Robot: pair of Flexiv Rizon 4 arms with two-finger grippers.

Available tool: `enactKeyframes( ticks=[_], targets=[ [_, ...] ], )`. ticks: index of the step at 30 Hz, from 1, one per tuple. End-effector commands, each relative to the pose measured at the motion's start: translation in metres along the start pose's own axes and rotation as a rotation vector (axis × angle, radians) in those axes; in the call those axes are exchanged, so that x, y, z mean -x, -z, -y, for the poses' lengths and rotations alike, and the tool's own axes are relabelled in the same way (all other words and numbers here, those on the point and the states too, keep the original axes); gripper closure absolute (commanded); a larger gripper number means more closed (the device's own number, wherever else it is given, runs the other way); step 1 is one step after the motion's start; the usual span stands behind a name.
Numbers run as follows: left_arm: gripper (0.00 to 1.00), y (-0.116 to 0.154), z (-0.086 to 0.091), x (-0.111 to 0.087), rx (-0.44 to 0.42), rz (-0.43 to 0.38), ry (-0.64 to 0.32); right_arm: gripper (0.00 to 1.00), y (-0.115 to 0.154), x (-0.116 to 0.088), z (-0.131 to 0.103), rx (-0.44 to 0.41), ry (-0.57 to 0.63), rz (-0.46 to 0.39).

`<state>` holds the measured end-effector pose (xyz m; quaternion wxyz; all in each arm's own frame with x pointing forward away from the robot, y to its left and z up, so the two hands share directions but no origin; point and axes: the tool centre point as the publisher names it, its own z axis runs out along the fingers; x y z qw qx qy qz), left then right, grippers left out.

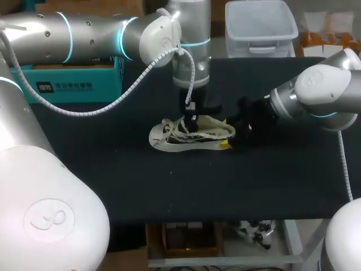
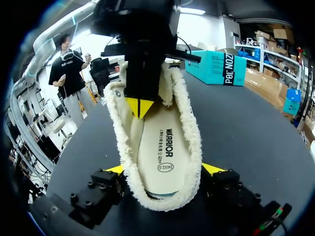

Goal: Open the shoe tongue, take the insole out of the shoe, put the insole back into the shoe, and pack the shoe into the shoebox

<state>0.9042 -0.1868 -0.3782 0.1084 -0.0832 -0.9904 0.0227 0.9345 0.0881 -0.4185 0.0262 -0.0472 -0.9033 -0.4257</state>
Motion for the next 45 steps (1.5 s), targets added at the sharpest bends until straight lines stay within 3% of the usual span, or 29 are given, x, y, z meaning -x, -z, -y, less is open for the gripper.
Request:
enactKeyframes(
  ticks=[1, 10, 23, 28, 32, 45],
  targets=[
    [1.00, -0.008, 0.000, -0.005, 0.012, 0.024, 0.011, 1.00, 0.000, 0.000, 0.004, 0.004, 0.001, 0.001],
    [1.00, -0.014, 0.004, -0.003, 0.026, 0.085, 0.049, 1.00, 0.000, 0.000, 0.004, 0.004, 0.001, 0.001],
    [1.00, -0.028, 0.003, 0.000, 0.055, 0.109, 0.045, 1.00, 0.000, 0.000, 0.004, 0.004, 0.001, 0.001],
    [0.77, -0.030, 0.004, -0.003, 0.058, 0.127, 0.047, 1.00, 0.000, 0.000, 0.004, 0.004, 0.001, 0.001],
    [0.70, -0.034, 0.003, -0.001, 0.058, 0.137, 0.058, 1.00, 0.000, 0.000, 0.004, 0.004, 0.001, 0.001],
    [0.74, -0.057, 0.000, 0.016, 0.081, 0.225, 0.100, 1.00, 0.000, 0.000, 0.004, 0.004, 0.001, 0.001]
  ],
)
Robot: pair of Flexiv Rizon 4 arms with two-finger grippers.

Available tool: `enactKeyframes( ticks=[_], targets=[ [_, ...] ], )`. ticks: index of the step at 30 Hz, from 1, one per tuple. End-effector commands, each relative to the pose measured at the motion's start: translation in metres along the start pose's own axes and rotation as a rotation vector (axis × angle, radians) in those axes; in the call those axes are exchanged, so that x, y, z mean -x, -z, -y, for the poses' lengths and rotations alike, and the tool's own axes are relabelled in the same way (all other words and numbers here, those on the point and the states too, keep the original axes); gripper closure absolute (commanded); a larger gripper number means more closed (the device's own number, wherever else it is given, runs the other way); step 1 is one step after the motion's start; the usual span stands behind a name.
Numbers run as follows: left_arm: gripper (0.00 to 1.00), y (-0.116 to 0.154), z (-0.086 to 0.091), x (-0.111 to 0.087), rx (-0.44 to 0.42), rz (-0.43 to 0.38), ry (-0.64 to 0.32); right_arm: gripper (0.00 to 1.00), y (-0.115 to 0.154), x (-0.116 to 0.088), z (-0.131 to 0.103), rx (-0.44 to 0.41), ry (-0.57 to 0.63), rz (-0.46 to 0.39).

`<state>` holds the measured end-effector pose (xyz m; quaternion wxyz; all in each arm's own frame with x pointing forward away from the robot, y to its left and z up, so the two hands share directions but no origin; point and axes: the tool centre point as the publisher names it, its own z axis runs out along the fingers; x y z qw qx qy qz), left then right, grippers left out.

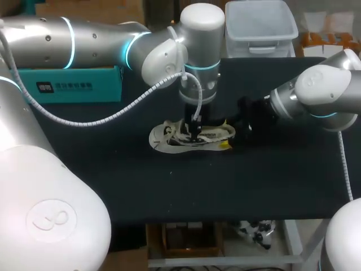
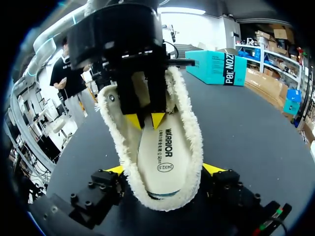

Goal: Open the shoe tongue, take the insole out of the shoe, put the insole back into the shoe, and pack the shoe into the shoebox

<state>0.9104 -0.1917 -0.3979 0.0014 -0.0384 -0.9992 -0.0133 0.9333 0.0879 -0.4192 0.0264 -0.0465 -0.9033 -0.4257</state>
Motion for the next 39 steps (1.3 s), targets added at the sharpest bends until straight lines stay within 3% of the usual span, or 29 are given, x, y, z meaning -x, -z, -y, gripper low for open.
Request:
enactKeyframes(
  ticks=[1, 10, 22, 36, 39],
  targets=[
    [0.75, -0.043, 0.000, -0.001, 0.001, 0.016, 0.008, 1.00, 0.001, 0.001, 0.004, 0.004, 0.000, 0.002],
    [0.75, -0.062, -0.007, 0.025, 0.008, 0.042, 0.017, 1.00, 0.001, 0.001, 0.004, 0.004, 0.000, 0.002],
    [0.76, -0.075, 0.000, 0.047, -0.003, 0.155, -0.017, 1.00, 0.001, 0.001, 0.004, 0.004, 0.000, 0.002],
    [0.79, -0.062, 0.018, 0.066, -0.042, 0.273, -0.061, 1.00, 0.001, 0.001, 0.004, 0.004, 0.000, 0.002],
    [0.87, -0.058, 0.023, 0.070, -0.038, 0.300, -0.067, 1.00, 0.001, 0.001, 0.004, 0.004, 0.000, 0.002]
  ],
)
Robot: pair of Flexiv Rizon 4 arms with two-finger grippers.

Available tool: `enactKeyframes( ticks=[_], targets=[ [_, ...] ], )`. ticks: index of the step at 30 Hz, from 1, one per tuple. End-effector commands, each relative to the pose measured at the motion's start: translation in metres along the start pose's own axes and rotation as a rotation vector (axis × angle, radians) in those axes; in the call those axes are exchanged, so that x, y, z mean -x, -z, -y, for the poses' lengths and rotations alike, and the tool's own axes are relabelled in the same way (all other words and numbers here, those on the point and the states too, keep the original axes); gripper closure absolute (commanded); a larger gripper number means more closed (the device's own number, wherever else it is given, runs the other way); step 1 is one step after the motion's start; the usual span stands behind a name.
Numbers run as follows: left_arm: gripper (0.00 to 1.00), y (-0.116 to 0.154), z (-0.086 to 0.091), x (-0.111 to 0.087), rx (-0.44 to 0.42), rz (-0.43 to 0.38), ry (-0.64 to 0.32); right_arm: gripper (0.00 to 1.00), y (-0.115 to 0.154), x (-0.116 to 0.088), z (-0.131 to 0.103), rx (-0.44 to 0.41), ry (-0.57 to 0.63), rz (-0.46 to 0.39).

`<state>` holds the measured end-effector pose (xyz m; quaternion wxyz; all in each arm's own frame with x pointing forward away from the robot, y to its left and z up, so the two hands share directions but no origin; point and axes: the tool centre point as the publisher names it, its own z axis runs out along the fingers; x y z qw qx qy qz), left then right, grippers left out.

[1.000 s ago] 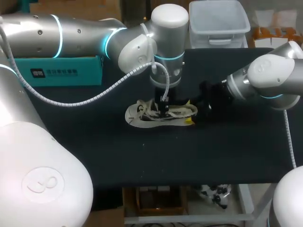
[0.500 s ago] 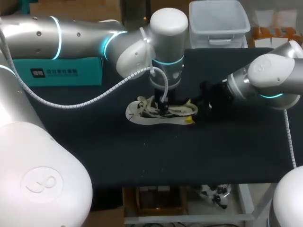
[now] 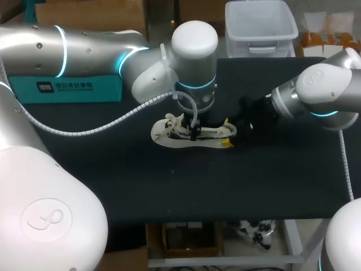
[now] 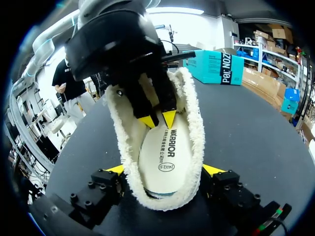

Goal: Open the shoe tongue, take the insole out of the shoe, put the insole back into the shoe, and pack the shoe into the shoebox

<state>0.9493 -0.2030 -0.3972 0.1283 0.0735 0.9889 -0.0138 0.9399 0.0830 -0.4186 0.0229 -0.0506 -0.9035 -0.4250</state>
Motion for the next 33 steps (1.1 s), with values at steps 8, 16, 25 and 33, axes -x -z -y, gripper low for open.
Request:
enactKeyframes(
  ticks=[8, 16, 25, 33],
  targets=[
    [1.00, -0.046, 0.017, 0.028, -0.012, 0.065, -0.005, 1.00, -0.004, -0.006, 0.002, 0.005, 0.004, -0.008],
    [1.00, -0.009, 0.014, 0.033, -0.040, 0.060, -0.004, 1.00, -0.004, -0.006, 0.002, 0.005, 0.004, -0.008],
    [1.00, 0.043, 0.009, 0.043, -0.131, -0.013, -0.012, 1.00, -0.004, -0.006, 0.002, 0.005, 0.004, -0.008],
    [1.00, 0.062, 0.006, 0.039, -0.194, -0.095, -0.052, 1.00, -0.004, -0.006, 0.002, 0.005, 0.004, -0.008]
  ],
)
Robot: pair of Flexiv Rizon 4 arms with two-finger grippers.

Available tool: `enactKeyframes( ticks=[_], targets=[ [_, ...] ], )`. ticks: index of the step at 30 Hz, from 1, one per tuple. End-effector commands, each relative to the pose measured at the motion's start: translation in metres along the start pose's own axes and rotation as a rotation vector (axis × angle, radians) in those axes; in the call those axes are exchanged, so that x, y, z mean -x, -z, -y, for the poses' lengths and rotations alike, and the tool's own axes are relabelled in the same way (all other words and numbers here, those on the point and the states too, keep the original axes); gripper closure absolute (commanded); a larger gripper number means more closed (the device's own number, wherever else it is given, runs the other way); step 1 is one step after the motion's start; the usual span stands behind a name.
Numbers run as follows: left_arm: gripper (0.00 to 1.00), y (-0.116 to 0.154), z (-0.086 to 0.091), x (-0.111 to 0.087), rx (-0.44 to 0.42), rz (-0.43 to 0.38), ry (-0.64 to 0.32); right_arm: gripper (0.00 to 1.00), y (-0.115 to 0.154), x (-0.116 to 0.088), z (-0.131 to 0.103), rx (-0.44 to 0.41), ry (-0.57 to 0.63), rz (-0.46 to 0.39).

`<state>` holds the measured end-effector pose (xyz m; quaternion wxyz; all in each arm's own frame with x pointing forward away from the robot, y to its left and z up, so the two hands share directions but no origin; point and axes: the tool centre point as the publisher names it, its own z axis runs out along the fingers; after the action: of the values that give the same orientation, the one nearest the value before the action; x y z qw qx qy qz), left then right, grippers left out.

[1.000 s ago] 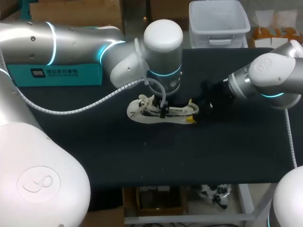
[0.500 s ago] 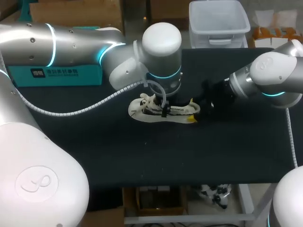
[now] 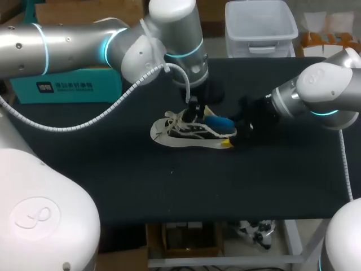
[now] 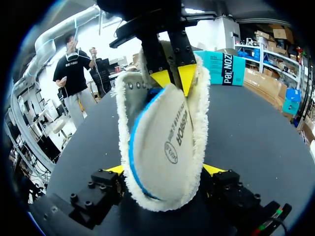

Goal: Open the shoe tongue, take the insole out of the shoe, put the insole back into the shoe, and pack the shoe into the shoebox

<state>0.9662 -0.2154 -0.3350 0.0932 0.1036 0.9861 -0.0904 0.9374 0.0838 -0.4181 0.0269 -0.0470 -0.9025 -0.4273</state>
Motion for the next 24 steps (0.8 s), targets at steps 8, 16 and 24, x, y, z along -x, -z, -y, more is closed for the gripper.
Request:
enactKeyframes(
  ticks=[8, 16, 24],
  targets=[
    [1.00, 0.011, 0.002, -0.010, -0.115, -0.130, -0.052, 1.00, -0.003, -0.003, 0.002, 0.000, 0.001, 0.002],
    [1.00, 0.031, 0.009, -0.022, -0.218, -0.171, -0.093, 1.00, -0.003, -0.003, 0.002, 0.000, 0.001, 0.002],
    [1.00, 0.056, 0.019, -0.033, -0.316, -0.190, -0.136, 1.00, -0.003, -0.003, 0.002, 0.000, 0.001, 0.002]
  ],
)
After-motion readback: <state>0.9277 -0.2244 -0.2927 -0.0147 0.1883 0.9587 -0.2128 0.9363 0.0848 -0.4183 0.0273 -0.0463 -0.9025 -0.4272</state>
